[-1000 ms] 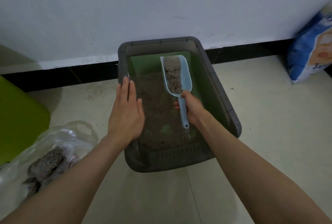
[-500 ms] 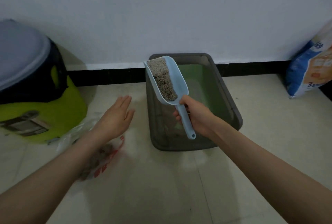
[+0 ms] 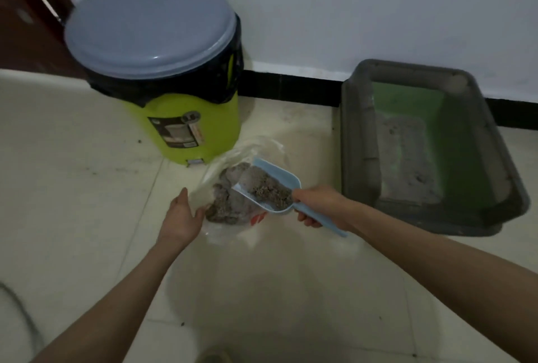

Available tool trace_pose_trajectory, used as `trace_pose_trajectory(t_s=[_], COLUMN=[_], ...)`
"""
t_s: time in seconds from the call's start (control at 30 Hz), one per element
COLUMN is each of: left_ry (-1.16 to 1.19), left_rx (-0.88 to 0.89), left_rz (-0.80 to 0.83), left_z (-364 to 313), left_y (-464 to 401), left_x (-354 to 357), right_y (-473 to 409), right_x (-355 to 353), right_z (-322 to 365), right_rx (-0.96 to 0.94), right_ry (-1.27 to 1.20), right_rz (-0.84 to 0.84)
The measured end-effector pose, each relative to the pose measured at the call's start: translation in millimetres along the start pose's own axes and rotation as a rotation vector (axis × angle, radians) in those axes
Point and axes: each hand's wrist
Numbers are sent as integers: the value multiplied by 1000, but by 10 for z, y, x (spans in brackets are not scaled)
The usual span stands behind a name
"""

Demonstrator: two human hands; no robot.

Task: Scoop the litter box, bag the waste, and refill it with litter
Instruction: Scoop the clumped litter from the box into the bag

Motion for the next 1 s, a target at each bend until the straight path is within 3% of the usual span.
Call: trace_pose_trajectory(t_s=[0.17, 0.3, 0.57, 0.67, 0.77, 0.87, 1.0], left_ry=[14, 49, 39, 20, 10, 12, -7], left_rx=[-47, -15, 13, 19, 47, 198, 473], left_rz=[-196, -256, -215, -127, -54, -25, 23], left_z=[-102, -103, 7, -54, -197, -461, -983], left_y=[-37, -13, -8, 25, 92, 200, 359], left_x=[-30, -94, -166, -180, -205, -226, -143], right_y=[-8, 128, 329, 332, 372, 523, 772], right_x=[107, 151, 123, -41, -336, -707, -1246], right_z=[442, 719, 850, 778, 605, 367, 46], right_rx=[-131, -250, -435, -416, -367, -331, -306], right_ry=[460, 845, 1173, 1064, 704, 340, 79], right_rz=[-19, -75, -199, -226, -156, -165, -298])
Point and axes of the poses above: each hand's wrist, its own y-axis away from the middle knuckle, its own x-axis out of the palm, z = x × y, and after that the axes turned 2 degrees about y, right-handed
